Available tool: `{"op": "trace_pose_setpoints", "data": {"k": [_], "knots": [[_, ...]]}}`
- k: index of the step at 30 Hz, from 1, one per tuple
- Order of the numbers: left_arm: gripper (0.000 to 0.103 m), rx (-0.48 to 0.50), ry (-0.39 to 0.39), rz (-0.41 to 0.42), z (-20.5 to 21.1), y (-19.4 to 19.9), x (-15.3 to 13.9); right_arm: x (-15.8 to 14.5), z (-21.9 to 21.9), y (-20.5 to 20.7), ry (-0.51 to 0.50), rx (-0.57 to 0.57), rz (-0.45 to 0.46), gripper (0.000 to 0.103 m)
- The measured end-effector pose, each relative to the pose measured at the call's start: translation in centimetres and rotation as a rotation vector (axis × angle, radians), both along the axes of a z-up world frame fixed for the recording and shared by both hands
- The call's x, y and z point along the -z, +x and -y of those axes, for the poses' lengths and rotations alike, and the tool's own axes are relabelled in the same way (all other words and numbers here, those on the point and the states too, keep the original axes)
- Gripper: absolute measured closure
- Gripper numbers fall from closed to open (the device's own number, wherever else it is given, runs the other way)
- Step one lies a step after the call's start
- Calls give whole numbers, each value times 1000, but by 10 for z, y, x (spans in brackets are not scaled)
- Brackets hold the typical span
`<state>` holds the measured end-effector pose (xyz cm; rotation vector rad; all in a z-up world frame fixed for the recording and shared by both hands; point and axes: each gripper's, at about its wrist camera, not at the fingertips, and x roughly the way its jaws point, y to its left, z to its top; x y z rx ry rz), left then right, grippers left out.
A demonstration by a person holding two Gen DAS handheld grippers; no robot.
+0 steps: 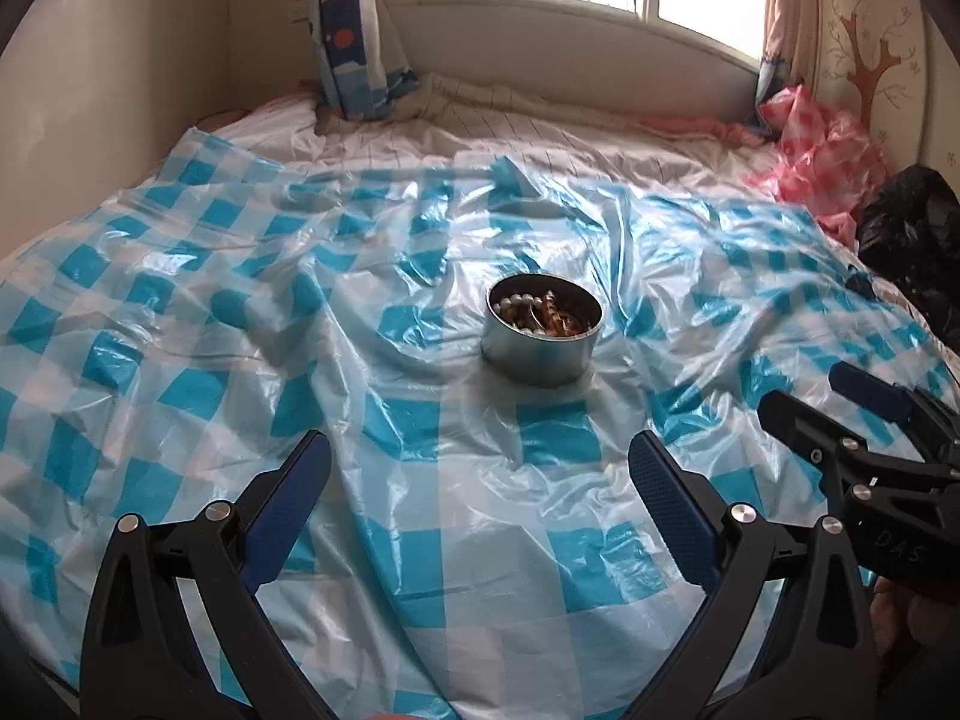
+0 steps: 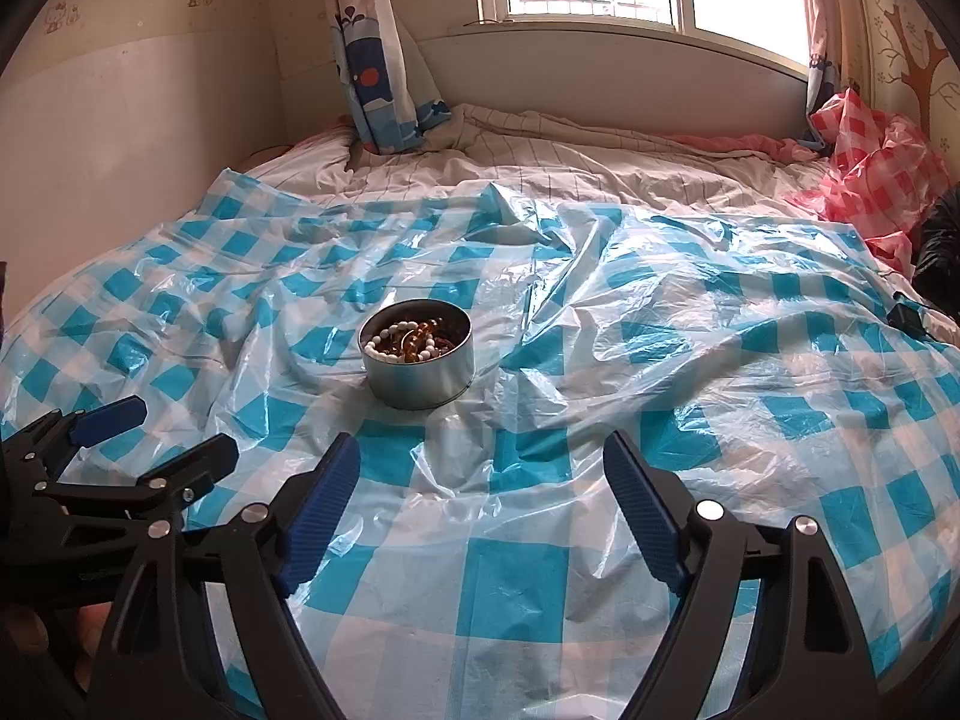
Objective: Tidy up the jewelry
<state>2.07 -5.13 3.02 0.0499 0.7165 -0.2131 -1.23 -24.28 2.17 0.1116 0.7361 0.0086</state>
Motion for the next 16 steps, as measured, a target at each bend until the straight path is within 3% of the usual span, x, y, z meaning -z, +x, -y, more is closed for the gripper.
{"op": "trace_pose_setpoints", "data": {"k": [5, 11, 16], "knots": [[8, -40, 54, 21, 4, -3, -2, 0, 1, 0, 0, -3, 2, 23], [8, -16, 36, -43, 3, 3, 4, -3, 7, -1, 19, 8, 19, 20], [8, -10, 42, -28, 4, 0, 5, -3, 7, -3, 22, 12, 23, 19]]}}
